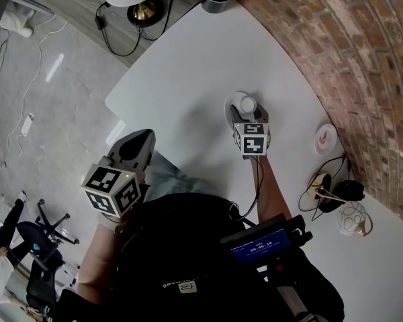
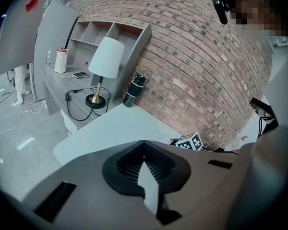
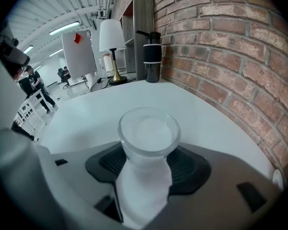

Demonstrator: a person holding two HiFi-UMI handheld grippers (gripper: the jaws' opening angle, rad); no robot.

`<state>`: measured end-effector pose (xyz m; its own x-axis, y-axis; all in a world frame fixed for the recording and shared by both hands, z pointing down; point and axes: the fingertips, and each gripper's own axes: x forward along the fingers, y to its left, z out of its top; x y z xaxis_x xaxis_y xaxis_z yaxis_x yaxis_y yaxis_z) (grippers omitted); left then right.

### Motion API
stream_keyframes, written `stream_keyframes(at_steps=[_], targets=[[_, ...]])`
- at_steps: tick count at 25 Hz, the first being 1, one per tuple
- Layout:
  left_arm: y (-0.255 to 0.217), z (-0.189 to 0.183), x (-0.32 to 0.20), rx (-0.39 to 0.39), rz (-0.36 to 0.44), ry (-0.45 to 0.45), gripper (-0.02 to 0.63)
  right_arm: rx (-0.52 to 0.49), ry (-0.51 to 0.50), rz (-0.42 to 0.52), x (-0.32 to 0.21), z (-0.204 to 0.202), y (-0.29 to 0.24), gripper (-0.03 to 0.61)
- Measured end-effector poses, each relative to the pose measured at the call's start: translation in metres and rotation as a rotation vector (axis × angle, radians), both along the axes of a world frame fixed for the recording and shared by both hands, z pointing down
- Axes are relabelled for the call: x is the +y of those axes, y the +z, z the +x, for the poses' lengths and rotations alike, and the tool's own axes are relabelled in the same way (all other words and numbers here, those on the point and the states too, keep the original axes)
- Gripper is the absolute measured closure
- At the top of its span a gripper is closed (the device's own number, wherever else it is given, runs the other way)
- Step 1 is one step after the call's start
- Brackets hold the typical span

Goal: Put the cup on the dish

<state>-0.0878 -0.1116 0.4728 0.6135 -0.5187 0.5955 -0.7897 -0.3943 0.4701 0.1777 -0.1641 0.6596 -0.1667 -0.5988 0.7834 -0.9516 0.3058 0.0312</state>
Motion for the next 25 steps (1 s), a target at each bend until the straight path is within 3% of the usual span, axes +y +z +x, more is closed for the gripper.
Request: stream_keyframes(at_steps=[25], targets=[[-0.003, 0.001, 0.012, 0.001, 0.002, -0.004, 0.609, -0.018, 0.005, -0.004, 0.003, -0.006, -0.001, 0.316]])
